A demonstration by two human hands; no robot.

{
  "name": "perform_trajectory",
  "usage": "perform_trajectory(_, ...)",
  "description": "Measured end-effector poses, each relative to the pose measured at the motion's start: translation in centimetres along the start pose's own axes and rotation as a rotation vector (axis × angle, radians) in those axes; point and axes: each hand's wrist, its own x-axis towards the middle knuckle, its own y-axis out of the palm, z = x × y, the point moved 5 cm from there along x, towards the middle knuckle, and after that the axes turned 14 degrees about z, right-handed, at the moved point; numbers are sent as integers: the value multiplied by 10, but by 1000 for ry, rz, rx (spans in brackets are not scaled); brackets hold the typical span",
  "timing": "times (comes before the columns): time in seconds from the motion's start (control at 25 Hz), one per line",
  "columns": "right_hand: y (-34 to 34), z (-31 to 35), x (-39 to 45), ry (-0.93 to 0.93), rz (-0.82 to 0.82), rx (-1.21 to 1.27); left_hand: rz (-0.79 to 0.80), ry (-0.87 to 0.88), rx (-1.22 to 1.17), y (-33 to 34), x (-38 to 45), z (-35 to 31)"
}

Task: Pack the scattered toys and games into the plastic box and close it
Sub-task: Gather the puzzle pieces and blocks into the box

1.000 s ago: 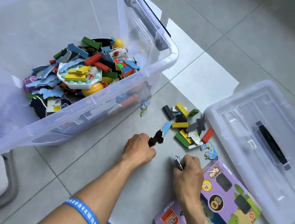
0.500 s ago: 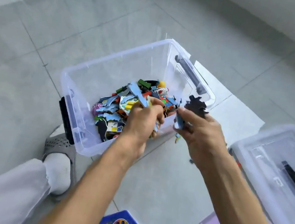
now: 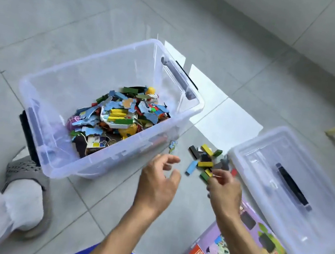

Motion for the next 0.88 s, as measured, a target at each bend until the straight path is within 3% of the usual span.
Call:
perform_trajectory(0.2, 51, -42, 58, -348, 318, -854, 358, -94, 626, 67, 82, 71)
perform_trajectory(0.32, 81, -54, 82, -451, 334, -1085, 456, -67, 823, 77, 123, 86)
perform_trajectory(0.44, 84, -65, 78, -480, 133, -1035, 431, -55, 942, 80, 149, 106)
perform_trajectory(0.56, 78, -88, 65, -472, 111, -1025, 285, 39, 865, 83, 135, 117)
perform_trajectory(0.68, 69, -99, 51, -462, 129, -936, 310, 107, 811, 93, 101, 127)
perform_trajectory(0.76, 58, -97, 44, -359, 142, -657, 323, 74, 744, 96, 90, 130)
perform_trajectory(0.88, 29, -101, 38, -30, 127, 111, 341, -41, 615, 103, 90, 127)
